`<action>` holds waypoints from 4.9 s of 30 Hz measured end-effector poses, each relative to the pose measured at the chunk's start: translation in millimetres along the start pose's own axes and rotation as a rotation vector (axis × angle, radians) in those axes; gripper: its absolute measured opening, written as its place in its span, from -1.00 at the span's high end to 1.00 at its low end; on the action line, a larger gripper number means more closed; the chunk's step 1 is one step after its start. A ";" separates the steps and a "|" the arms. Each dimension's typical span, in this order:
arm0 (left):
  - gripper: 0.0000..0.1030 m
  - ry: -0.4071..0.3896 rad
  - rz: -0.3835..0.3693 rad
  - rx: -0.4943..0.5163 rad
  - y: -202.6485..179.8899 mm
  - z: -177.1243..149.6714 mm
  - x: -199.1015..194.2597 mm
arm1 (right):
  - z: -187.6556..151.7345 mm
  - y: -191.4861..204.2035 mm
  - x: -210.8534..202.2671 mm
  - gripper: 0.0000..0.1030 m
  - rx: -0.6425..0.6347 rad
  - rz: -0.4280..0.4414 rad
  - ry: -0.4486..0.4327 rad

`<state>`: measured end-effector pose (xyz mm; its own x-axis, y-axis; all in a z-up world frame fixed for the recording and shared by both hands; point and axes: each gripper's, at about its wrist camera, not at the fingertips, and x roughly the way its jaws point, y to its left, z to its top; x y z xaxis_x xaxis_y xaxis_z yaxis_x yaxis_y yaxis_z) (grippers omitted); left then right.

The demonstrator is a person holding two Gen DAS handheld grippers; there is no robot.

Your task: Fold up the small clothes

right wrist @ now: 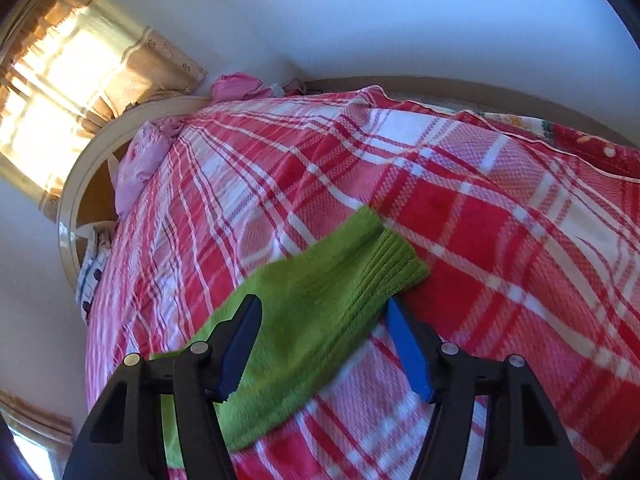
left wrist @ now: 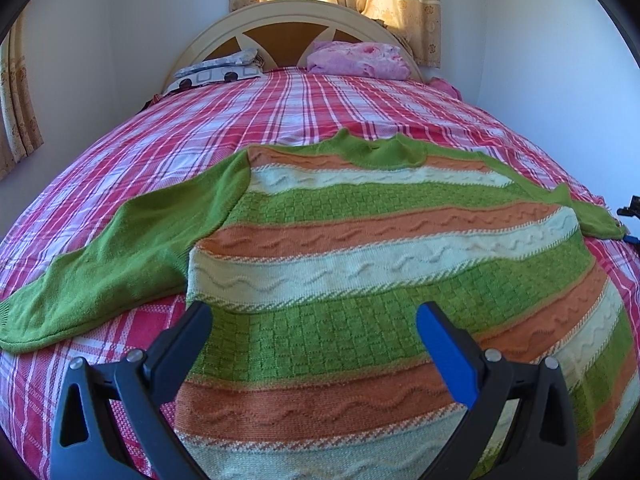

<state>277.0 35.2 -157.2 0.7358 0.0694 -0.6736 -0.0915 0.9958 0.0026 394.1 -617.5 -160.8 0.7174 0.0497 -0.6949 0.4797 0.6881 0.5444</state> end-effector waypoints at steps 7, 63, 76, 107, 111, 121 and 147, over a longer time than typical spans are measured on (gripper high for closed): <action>-1.00 -0.004 0.016 0.030 -5.7 -1.5 -0.5 | 5.4 -1.0 10.8 0.71 -0.008 -0.024 -0.008; -1.00 0.029 -0.049 -0.076 9.8 -8.5 4.3 | -318.7 410.8 -31.2 0.84 -0.913 0.504 0.188; -1.00 0.051 -0.117 -0.064 18.6 -5.4 -2.3 | -338.2 341.9 -7.9 -0.56 -0.880 0.476 0.271; 0.83 0.074 -0.352 -0.167 13.5 65.5 48.2 | -367.5 243.1 -40.9 -0.59 -1.082 0.201 0.079; 0.84 0.007 -0.360 -0.174 26.4 78.2 26.1 | -369.1 243.1 -39.5 -0.61 -1.082 0.193 0.084; 0.84 0.039 -0.306 -0.238 63.3 55.4 37.3 | -369.3 242.1 -37.4 -0.68 -1.076 0.177 0.086; 0.47 0.076 -0.214 -0.209 61.2 18.0 59.3 | -283.0 277.1 32.9 -0.73 -0.906 0.226 0.306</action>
<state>327.1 101.4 -183.7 0.7013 -0.1533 -0.6962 -0.0815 0.9530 -0.2919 407.7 -220.3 -165.8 0.5218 0.3459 -0.7798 -0.3134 0.9279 0.2019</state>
